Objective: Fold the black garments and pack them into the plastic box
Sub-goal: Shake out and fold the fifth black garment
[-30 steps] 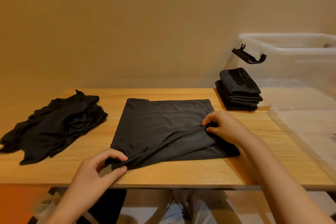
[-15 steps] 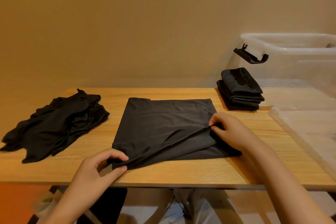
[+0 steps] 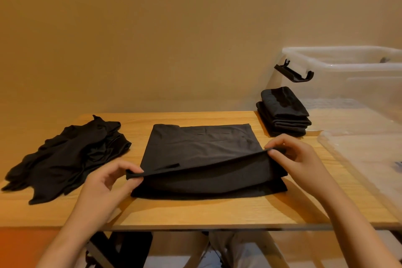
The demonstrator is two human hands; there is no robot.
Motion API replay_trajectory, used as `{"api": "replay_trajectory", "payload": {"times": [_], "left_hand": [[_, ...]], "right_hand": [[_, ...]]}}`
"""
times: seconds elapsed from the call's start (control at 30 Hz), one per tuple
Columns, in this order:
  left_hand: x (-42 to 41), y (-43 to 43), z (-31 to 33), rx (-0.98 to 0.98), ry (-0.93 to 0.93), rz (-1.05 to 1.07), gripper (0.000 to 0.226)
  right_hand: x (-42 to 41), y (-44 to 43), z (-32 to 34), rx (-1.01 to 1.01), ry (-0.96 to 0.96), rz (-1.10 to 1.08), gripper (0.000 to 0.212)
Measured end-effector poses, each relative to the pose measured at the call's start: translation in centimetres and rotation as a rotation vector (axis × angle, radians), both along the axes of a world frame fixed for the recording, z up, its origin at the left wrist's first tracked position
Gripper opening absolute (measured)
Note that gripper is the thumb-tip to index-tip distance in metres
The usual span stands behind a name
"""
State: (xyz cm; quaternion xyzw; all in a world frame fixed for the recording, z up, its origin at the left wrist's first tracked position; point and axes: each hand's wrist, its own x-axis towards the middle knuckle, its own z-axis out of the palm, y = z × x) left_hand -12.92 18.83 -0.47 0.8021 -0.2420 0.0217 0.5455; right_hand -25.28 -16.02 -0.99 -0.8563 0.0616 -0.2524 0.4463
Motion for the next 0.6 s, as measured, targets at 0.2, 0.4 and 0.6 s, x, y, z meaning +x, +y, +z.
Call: {"api": "replay_trajectory", "payload": {"times": [0.2,0.4,0.6], "left_hand": [[5.3,-3.2,3.1,-0.174,-0.001,0.008,0.022],[12.1,-7.4,3.8,-0.250,0.165,0.003,0.018],[17.9,-9.5,-0.5,0.102,0.474,-0.017,0.033]], "right_hand": [[3.3,-0.8,1.3,0.009,-0.036,-0.112,0.015],[9.1,-2.0,1.7,-0.027,-0.051,-0.259,0.010],[14.0,-3.1,-1.4,-0.209,0.217,-0.413,0.011]]}}
